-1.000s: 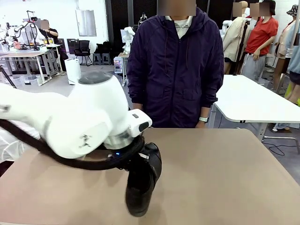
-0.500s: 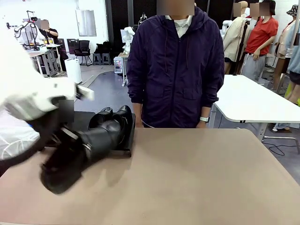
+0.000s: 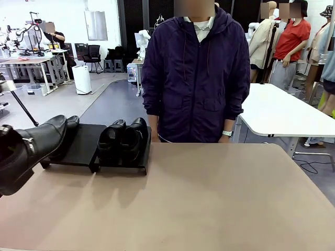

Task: Organize the shoes by placing them on the stand.
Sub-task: Place the Shoe from the middle of the table onto the Shoes Stand.

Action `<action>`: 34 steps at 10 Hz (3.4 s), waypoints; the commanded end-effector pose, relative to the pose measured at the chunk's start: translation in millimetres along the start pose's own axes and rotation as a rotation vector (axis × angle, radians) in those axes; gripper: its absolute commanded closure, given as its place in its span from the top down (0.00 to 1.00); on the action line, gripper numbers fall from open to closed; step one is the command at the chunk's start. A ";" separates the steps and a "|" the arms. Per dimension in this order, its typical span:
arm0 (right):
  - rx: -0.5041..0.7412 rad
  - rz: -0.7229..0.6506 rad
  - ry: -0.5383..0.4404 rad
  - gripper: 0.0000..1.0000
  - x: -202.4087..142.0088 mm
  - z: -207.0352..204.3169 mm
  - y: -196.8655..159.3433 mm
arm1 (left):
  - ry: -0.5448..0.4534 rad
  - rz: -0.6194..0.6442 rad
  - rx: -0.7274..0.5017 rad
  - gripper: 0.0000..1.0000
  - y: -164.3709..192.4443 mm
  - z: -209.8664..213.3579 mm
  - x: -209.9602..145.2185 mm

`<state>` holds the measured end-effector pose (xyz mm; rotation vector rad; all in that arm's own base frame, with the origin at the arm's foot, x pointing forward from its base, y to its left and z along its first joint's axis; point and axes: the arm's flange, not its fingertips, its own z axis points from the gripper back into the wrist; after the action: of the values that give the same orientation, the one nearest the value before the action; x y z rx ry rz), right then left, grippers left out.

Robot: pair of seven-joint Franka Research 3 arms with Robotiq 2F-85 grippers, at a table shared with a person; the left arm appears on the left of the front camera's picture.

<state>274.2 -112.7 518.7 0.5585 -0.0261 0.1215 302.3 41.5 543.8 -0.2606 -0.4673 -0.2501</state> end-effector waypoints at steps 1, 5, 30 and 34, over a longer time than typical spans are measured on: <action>0.005 0.000 0.002 1.00 0.9 2.5 0.7 | -0.051 -0.017 -0.062 0.00 -14.6 -38.7 -41.4; 0.005 0.000 0.002 1.00 0.9 2.5 0.7 | -0.009 0.011 -0.025 0.00 8.0 -2.0 -1.1; 0.005 0.000 0.002 1.00 0.9 2.5 0.7 | -0.139 0.020 0.175 0.00 71.4 -236.3 215.7; 0.005 0.000 0.002 1.00 0.9 2.5 0.7 | -0.084 0.032 0.197 0.00 75.4 -242.6 216.6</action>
<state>274.3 -112.8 519.0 0.5583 -0.0260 0.1216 604.8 1.7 416.5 -0.1031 -0.5837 -0.1695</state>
